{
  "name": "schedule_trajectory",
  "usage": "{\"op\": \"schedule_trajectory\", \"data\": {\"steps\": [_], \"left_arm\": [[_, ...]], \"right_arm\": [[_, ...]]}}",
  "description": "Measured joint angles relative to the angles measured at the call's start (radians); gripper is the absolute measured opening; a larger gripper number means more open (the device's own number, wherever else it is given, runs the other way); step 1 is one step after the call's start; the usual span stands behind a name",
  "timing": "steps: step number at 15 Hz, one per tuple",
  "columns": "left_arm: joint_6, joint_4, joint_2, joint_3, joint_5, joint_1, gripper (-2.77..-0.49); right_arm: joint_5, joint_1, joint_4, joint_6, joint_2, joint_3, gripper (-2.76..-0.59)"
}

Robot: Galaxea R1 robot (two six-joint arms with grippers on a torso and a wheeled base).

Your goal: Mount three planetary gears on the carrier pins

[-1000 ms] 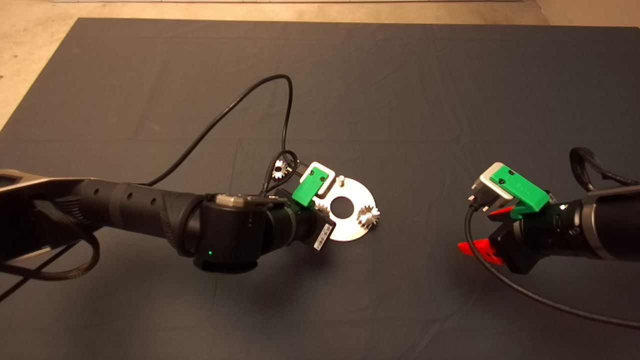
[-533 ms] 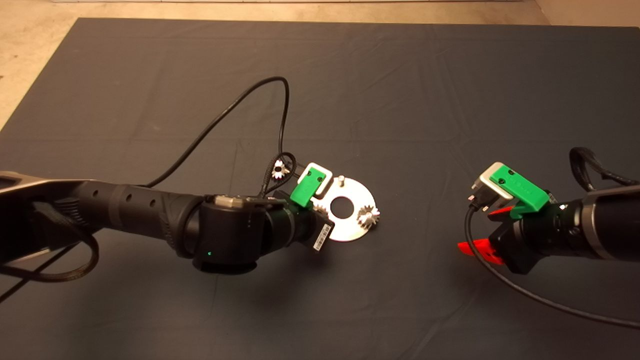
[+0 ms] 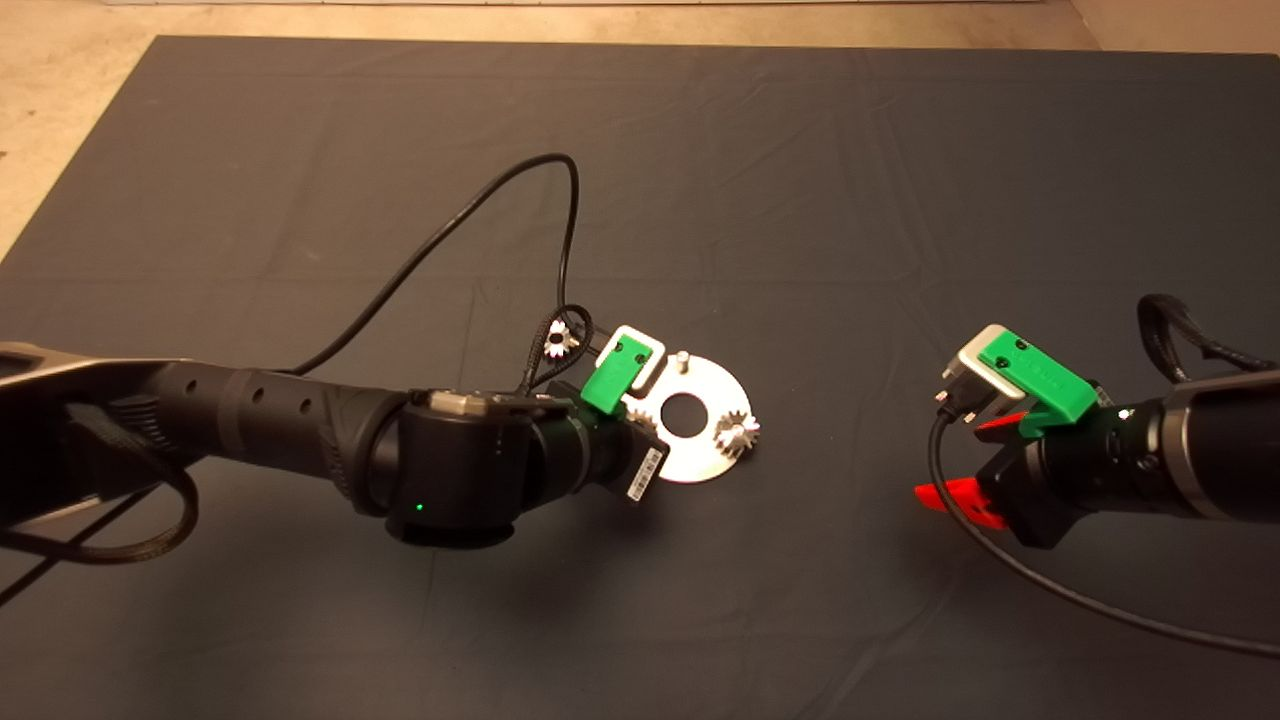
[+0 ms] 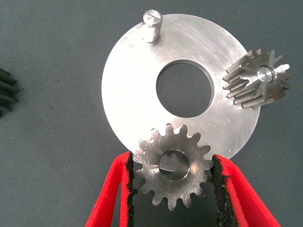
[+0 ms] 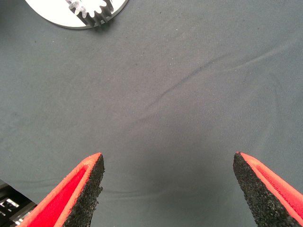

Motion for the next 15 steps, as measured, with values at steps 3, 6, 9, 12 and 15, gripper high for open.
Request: {"op": "schedule_trajectory", "data": {"steps": [3,6,9,12,15], "left_arm": [[-0.004,0.000,0.000,0.000,-0.009,0.000,-2.43],[-0.004,0.003,0.000,0.000,-0.011,0.000,-2.43],[-0.015,0.008,0.000,0.000,-0.012,0.000,-2.43],[-0.027,0.030,0.002,0.000,-0.013,0.000,-2.43],[-0.027,0.043,0.002,0.000,-0.015,0.017,-2.43]], "right_arm": [[0.000,0.000,0.000,0.000,0.000,0.000,-1.34],[0.000,0.000,0.000,0.000,0.000,0.000,-1.34],[0.000,0.000,0.000,0.000,0.000,0.000,-1.34],[0.001,0.005,0.000,0.000,0.006,-0.002,-1.34],[0.002,0.005,0.000,0.000,0.017,-0.002,-1.34]]}}
